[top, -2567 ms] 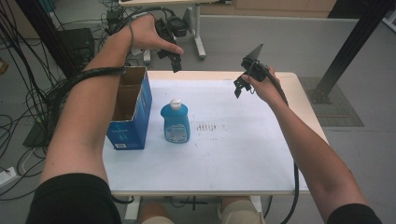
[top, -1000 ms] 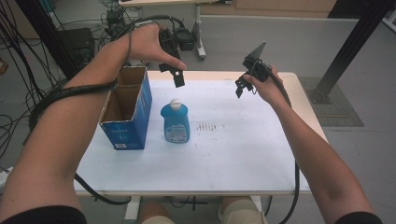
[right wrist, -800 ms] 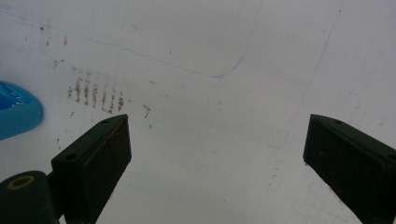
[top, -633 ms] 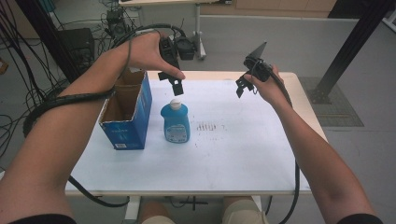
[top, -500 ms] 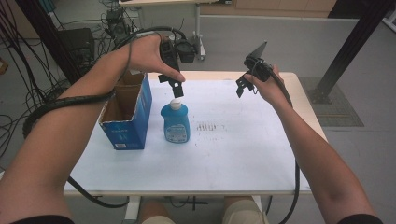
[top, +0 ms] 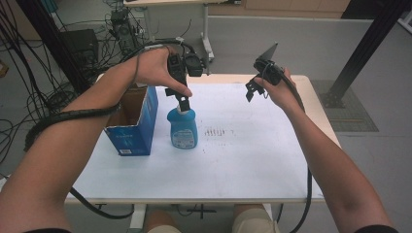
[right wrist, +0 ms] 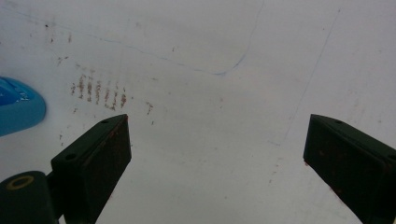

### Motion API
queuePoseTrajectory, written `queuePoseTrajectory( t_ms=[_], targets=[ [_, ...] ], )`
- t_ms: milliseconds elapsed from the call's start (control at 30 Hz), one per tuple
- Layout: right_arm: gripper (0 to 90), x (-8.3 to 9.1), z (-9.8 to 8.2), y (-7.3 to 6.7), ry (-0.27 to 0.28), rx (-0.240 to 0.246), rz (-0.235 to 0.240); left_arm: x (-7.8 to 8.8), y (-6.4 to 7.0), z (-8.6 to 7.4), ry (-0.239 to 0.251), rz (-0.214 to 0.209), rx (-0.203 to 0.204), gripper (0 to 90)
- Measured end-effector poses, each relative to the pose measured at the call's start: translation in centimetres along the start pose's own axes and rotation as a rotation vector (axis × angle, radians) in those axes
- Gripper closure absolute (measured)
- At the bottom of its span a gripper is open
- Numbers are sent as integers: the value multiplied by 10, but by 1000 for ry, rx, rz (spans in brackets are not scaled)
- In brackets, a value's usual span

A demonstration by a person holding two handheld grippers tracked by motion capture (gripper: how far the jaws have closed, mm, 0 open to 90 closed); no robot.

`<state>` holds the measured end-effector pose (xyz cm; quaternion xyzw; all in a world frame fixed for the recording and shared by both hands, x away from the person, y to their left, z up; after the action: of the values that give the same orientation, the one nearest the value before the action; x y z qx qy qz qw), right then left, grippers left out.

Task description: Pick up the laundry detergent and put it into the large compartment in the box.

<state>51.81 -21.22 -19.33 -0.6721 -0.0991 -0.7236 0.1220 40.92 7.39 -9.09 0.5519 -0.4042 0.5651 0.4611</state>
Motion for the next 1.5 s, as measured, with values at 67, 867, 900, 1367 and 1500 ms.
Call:
queuePoseTrajectory(
  t_ms=[67,867,900,1367,1500],
  targets=[
    [73,0,0,0,0,0,0,-5,0,0,-6,0,-2,71],
    [72,-8,5,0,-15,9,-2,-62,-16,10,-65,-36,-20,69],
    [72,-8,6,0,-18,7,-1,-66,-17,10,-70,-39,-21,69],
    [71,-18,11,1,-34,0,-1,-88,-23,11,-83,-62,-36,69],
    [71,-20,13,1,-39,5,-2,-92,-22,12,-88,-61,-40,68]
  ],
)
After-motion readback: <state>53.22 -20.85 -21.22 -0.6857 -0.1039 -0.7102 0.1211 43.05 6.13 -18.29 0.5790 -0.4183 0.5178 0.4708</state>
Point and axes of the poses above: each handheld gripper's, and its own axes: x roughly backward along the jaws, z roughly out of its top, y roughly to its right, the point moved 3 cm from there along -x, roughly forward along the jaws, and after that the axes turned 6 degrees about -z, right-handed, at the moved point
